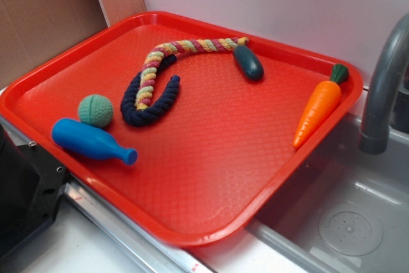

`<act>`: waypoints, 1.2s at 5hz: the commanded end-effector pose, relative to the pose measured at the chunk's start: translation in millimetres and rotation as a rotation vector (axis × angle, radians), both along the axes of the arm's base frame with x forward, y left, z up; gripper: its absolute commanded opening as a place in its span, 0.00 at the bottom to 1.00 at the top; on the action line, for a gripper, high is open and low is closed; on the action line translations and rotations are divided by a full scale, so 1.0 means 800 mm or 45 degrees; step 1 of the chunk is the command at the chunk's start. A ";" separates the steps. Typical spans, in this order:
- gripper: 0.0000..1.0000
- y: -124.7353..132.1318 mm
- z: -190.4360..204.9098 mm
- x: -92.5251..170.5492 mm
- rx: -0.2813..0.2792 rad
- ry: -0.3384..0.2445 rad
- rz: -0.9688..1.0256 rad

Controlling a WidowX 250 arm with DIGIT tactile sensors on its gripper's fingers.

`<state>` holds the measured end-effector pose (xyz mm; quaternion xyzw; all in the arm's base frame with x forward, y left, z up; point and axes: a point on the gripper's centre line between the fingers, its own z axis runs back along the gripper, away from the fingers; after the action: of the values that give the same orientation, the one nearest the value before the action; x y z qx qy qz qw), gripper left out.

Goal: Grab the plastic pickle.

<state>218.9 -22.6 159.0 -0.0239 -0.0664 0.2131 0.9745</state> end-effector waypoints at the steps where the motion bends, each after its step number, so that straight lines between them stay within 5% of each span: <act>1: 1.00 -0.006 -0.040 0.094 -0.171 -0.130 0.170; 3: 1.00 -0.006 -0.040 0.094 -0.171 -0.130 0.170; 5: 1.00 -0.025 -0.101 0.131 -0.010 -0.115 0.370; 6: 1.00 -0.041 -0.113 0.142 -0.035 -0.110 0.324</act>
<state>322.1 -54.9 48.8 -0.0233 -0.0841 0.3453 0.9344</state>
